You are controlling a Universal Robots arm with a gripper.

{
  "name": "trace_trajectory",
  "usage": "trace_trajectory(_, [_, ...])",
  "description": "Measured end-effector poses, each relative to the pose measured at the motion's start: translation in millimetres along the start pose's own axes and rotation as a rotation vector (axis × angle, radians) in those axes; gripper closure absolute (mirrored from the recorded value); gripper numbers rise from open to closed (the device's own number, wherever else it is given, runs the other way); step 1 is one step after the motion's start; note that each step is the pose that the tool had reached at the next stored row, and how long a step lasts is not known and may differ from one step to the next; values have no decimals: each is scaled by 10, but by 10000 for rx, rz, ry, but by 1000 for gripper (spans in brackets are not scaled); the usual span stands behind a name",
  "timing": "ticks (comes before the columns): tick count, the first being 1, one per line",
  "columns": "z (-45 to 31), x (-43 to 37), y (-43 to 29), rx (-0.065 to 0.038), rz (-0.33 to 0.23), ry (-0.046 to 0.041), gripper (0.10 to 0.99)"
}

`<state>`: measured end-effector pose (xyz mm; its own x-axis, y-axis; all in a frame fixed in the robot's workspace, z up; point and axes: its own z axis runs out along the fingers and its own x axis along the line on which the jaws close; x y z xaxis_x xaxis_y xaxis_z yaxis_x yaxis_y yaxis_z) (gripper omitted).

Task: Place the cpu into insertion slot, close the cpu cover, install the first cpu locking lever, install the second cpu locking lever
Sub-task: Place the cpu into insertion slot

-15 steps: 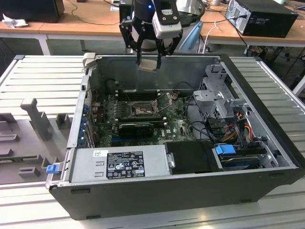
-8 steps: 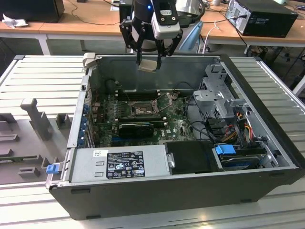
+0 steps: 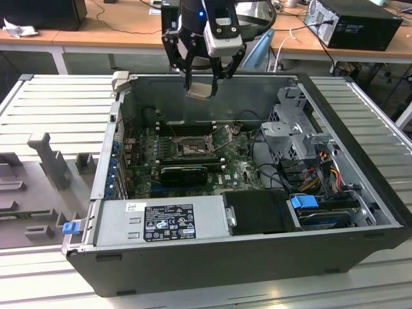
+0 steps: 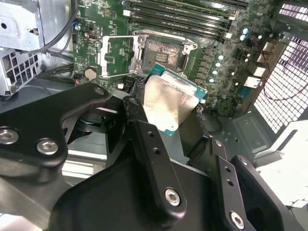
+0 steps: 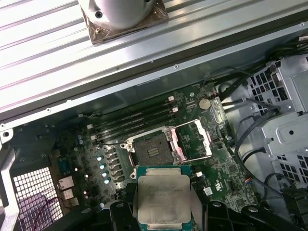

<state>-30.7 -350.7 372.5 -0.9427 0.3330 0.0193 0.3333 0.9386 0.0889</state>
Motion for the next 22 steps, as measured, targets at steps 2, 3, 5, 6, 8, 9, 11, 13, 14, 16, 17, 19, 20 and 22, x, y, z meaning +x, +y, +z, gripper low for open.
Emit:
trace_trajectory(2, [1,0,0,-1,76,-7,557])
trace_trajectory(3, [2,0,0,-2,108,-10,557])
trace_trajectory(5, [3,0,0,-4,188,-17,557])
trace_trajectory(6, [3,0,0,-5,253,-23,557])
trace_trajectory(8, [4,0,0,-7,357,-32,557])
trace_trajectory(9, [4,0,0,-8,394,-35,557])
trace_trajectory(11, [4,0,0,-9,474,-42,557])
trace_trajectory(13, [4,0,0,-12,592,-53,557])
trace_trajectory(14, [4,0,0,-12,622,-56,557])
trace_trajectory(16, [5,0,0,-14,724,-65,557])
trace_trajectory(17, [5,0,0,-16,768,-69,557])
trace_trajectory(19, [5,0,0,-17,837,-75,557])
trace_trajectory(20, [4,0,0,-17,878,-79,557])
trace_trajectory(22, [5,0,0,-19,945,-85,557])
